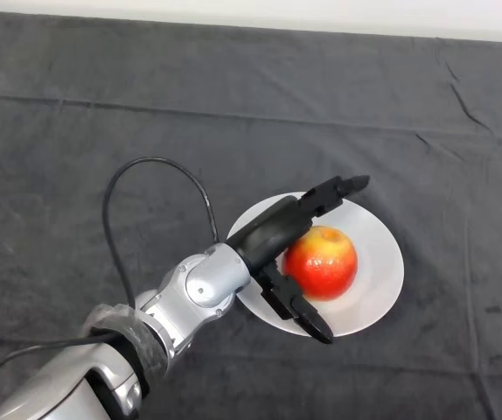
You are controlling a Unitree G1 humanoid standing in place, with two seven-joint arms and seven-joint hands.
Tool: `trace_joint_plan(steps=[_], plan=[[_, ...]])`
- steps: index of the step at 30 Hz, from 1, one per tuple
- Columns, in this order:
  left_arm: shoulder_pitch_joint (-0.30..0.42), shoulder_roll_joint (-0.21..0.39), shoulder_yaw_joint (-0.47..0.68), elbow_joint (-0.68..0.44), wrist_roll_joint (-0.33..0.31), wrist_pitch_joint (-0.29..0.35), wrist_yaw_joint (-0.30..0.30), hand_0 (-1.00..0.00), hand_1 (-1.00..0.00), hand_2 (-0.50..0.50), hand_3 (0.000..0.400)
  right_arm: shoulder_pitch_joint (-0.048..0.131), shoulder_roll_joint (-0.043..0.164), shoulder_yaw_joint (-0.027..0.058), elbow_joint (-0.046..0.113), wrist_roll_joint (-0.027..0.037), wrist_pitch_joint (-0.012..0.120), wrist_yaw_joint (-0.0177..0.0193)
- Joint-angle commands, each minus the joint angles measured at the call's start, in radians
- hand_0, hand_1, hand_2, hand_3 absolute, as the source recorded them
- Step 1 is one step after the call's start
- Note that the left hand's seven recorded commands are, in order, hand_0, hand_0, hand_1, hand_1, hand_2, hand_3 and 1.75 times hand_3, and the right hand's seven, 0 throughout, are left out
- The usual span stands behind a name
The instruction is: Move the apple to the plate
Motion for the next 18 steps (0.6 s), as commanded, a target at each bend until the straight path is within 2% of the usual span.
trace_joint_plan(steps=[1, 9, 18], plan=[[-0.052, 0.025, 0.01, 0.026, -0.015, 0.004, -0.015, 0.0, 0.0, 0.0, 0.0, 0.114, 0.141, -0.0109, 0.098, -0.0038, 0.07, -0.0024], [-0.078, 0.084, 0.113, 0.035, -0.046, -0.054, -0.017, 0.0, 0.0, 0.0, 0.0, 0.114, 0.141, -0.0113, 0.098, -0.0043, 0.07, -0.0026], [-0.093, 0.167, 0.278, 0.053, -0.104, -0.126, 0.016, 0.0, 0.0, 0.0, 0.0, 0.114, 0.141, -0.0118, 0.098, -0.0047, 0.07, -0.0026]])
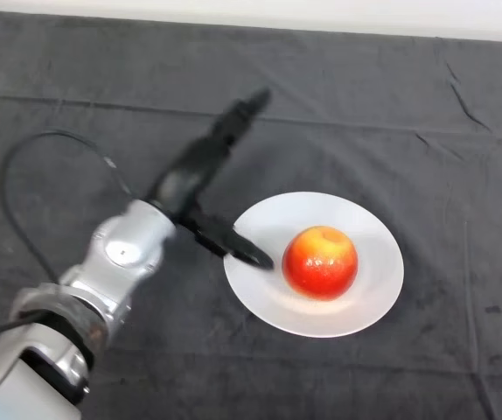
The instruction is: Move the apple to the plate
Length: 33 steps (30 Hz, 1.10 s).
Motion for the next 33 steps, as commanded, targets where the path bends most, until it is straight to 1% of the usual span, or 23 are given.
trace_joint_plan(steps=[1, 8, 14, 24, 29, 33], plan=[[-0.079, 0.035, 0.039, 0.032, -0.03, -0.03, 0.021, 0.0, 0.0, 0.0, 0.0, 0.114, 0.14, -0.0118, 0.098, -0.0046, 0.071, -0.0027], [-0.07, 0.092, 0.156, 0.04, -0.058, -0.08, 0.079, 0.0, 0.0, 0.0, 0.0, 0.114, 0.14, -0.0121, 0.098, -0.005, 0.071, -0.0028], [-0.038, 0.155, 0.248, 0.04, -0.078, -0.129, 0.112, 0.0, 0.0, 0.0, 0.0, 0.114, 0.14, -0.0123, 0.098, -0.0053, 0.07, -0.0028], [0.025, 0.243, 0.374, 0.055, -0.082, -0.202, 0.178, 0.0, 0.0, 0.0, 0.0, 0.114, 0.14, -0.0127, 0.098, -0.0058, 0.07, -0.0029], [0.056, 0.28, 0.429, 0.073, -0.085, -0.227, 0.196, 0.0, 0.0, 0.0, 0.0, 0.114, 0.14, -0.0129, 0.098, -0.0061, 0.07, -0.003], [0.071, 0.311, 0.47, 0.092, -0.09, -0.231, 0.199, 0.0, 0.0, 0.0, 0.0, 0.114, 0.14, -0.0131, 0.098, -0.0063, 0.07, -0.0031]])
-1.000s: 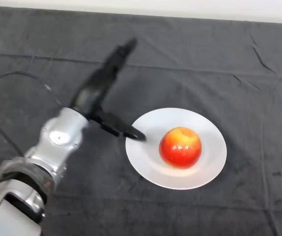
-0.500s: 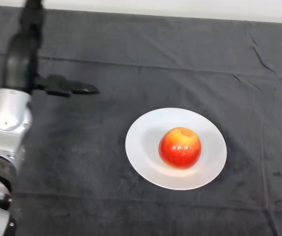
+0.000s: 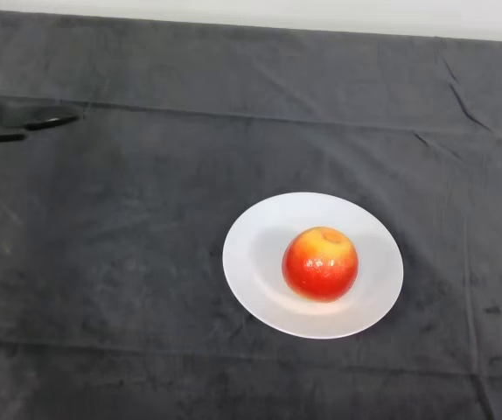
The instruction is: Move the apple to the plate
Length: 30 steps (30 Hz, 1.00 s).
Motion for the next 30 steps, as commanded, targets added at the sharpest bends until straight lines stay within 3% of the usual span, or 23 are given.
trace_joint_plan(steps=[1, 15, 30], plan=[[0.05, 0.038, 0.027, 0.036, -0.013, -0.019, 0.009, 0.0, 0.0, 0.0, 0.0, 0.112, 0.14, -0.0131, 0.098, -0.006, 0.071, -0.0035], [0.092, 0.152, 0.151, 0.085, -0.023, -0.018, 0.014, 0.0, 0.0, 0.0, 0.0, 0.112, 0.139, -0.014, 0.099, -0.0071, 0.071, -0.0038], [0.122, 0.17, 0.241, 0.108, -0.005, -0.037, 0.104, 0.0, 0.0, 0.0, 0.0, 0.112, 0.139, -0.0151, 0.099, -0.0085, 0.07, -0.004]])
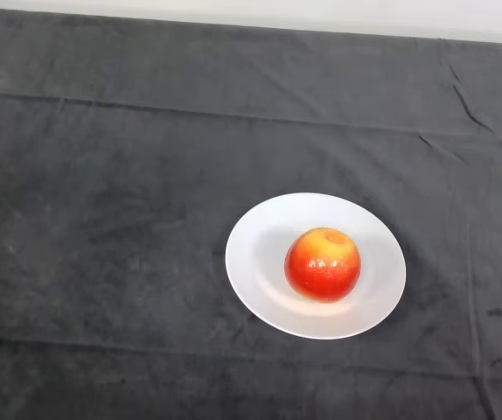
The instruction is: Move the apple to the plate
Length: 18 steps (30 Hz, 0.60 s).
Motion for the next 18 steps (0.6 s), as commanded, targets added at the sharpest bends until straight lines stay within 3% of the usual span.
trace_joint_plan(steps=[1, 18], plan=[[0.008, 0.043, 0.025, 0.027, 0.017, -0.017, 0.017, 0.0, 0.0, 0.0, 0.0, 0.112, 0.139, -0.0148, 0.099, -0.0086, 0.071, -0.0038], [0.012, 0.024, 0.067, 0.021, 0.056, -0.008, 0.03, 0.0, 0.0, 0.0, 0.0, 0.112, 0.139, -0.0157, 0.099, -0.0099, 0.071, -0.0041]])
